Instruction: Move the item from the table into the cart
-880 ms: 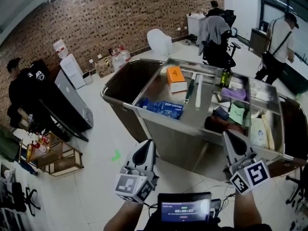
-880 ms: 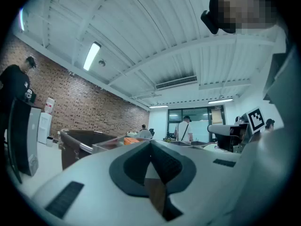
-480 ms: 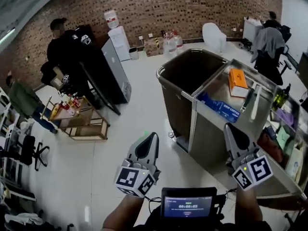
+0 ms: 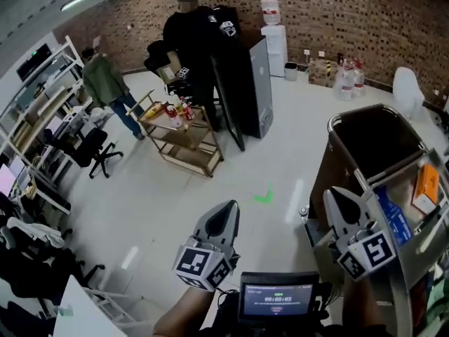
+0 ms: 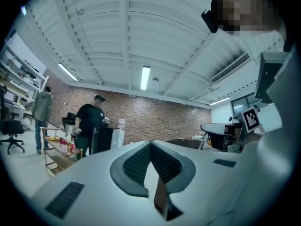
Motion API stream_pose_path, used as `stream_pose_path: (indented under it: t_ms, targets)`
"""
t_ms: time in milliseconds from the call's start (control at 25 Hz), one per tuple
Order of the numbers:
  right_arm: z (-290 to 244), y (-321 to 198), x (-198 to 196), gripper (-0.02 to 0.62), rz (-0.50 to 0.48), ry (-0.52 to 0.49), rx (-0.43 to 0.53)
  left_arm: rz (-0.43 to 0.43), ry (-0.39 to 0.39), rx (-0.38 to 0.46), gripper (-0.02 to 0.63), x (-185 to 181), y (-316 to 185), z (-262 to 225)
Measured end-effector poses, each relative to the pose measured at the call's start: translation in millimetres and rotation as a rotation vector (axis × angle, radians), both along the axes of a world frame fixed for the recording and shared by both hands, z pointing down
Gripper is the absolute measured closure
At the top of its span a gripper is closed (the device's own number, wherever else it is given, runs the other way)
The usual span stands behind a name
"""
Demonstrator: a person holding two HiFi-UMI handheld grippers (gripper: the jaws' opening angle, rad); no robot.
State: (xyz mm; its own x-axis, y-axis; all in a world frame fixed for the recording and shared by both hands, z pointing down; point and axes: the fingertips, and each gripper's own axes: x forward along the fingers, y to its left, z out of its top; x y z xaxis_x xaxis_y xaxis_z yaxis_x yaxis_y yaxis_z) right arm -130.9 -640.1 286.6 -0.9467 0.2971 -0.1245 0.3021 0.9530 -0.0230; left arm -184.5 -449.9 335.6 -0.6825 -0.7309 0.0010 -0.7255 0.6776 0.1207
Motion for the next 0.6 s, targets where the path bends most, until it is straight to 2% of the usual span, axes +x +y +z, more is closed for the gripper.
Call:
stream_pose_path:
  t_ms: [160,320,480,600]
  targets:
    - [0.4,124.9,-77.9,0.592,-0.148,0.019,-0.004,-0.172,0.009,0.025,0.603,-46.3,138.6,-4.7]
    - [-5.2,299.7,-153.1,0.592,-0.305,0.016,-0.019,-0.401,0.022,0.051,0.603,-88.8,328.7,-12.4]
    - [4.6,475.2,-210.2,0.592,-0.497,0.016,-0.011,-0.57,-0.011,0.06,0.603,-103.2,500.5,-11.4]
    - [12.0,582.9,-245.1,0.592,-0.625,0.026,0.012,-0.717,0.014,0.06,0.603,-103.4,606.8,0.0]
